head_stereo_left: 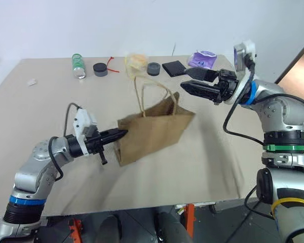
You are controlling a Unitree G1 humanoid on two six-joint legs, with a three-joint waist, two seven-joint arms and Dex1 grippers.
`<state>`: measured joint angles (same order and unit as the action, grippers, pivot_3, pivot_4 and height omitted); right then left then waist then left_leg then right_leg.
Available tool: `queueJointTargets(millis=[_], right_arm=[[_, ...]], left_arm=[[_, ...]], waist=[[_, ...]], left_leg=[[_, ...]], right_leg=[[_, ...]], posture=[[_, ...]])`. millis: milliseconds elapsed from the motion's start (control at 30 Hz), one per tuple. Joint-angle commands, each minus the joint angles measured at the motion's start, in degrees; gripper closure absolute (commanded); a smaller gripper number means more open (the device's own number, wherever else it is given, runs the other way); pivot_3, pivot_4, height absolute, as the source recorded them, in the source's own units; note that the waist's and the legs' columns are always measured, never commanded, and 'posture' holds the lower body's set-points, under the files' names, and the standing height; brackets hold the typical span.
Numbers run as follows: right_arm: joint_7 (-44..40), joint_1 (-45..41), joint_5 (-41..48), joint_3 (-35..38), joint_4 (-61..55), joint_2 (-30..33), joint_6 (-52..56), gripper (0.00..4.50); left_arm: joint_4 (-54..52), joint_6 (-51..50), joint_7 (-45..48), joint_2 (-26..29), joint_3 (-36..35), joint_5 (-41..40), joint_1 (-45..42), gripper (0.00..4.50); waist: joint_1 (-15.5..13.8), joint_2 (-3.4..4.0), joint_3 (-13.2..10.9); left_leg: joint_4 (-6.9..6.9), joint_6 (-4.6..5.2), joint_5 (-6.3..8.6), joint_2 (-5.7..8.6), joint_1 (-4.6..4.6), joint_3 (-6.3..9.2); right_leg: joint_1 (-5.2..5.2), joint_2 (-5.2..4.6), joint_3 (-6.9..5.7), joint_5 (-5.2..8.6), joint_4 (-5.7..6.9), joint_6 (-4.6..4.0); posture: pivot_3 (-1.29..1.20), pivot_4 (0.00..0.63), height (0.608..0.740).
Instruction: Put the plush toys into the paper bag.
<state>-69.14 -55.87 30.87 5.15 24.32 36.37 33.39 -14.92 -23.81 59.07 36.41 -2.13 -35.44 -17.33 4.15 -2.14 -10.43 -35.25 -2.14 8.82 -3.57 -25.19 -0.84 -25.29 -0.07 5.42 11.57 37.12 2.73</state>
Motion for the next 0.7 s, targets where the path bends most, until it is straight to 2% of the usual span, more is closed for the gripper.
queueJointTargets(millis=[33,233,300,500,700], right_arm=[[0.19,-1.90,-3.65,1.57,3.99,3.62,-5.43,0.06],[0.25,-2.59,-3.94,2.54,5.12,4.31,-6.69,0.06],[0.45,-2.25,-4.30,2.28,4.73,4.27,-7.14,0.06],[0.99,-1.47,-4.29,1.72,3.60,3.32,-6.96,0.06],[0.61,-2.06,-4.98,1.03,4.04,2.43,-7.41,0.06]], left_arm=[[-3.36,-0.97,7.72,4.03,1.04,-2.26,-0.37,4.50],[-0.69,1.59,13.43,6.89,1.83,0.03,0.48,4.50],[1.65,3.16,12.53,6.21,1.21,1.50,-0.92,4.50],[4.60,-1.18,9.38,5.52,-3.41,-2.84,-5.99,4.50],[4.41,0.26,10.42,7.01,-2.94,0.18,-2.14,4.50]], waist=[[0.02,0.08,-0.05],[0.20,0.15,-0.10],[0.20,0.15,-0.09],[0.21,0.15,-0.10],[0.24,0.18,-0.11]], left_leg=[[0.00,0.00,0.00,0.01,-0.02,-0.03],[0.00,0.02,0.11,0.02,-0.02,-0.11],[0.00,0.02,0.11,0.02,-0.02,-0.10],[-0.08,0.02,0.11,0.02,-0.02,-0.13],[-0.03,0.09,0.21,0.01,0.00,-0.17]], right_leg=[[-0.01,-0.01,0.05,0.02,0.00,0.03],[-0.03,0.00,0.15,0.15,0.00,0.12],[-0.02,-0.01,0.15,0.15,0.00,0.12],[0.00,-0.01,0.18,0.11,0.02,0.18],[-0.01,0.00,0.21,0.23,0.05,0.15]], posture=[[0.00,0.150,0.740],[0.00,0.150,0.740],[0.00,0.150,0.740],[0.00,0.150,0.740],[0.00,0.150,0.740]])
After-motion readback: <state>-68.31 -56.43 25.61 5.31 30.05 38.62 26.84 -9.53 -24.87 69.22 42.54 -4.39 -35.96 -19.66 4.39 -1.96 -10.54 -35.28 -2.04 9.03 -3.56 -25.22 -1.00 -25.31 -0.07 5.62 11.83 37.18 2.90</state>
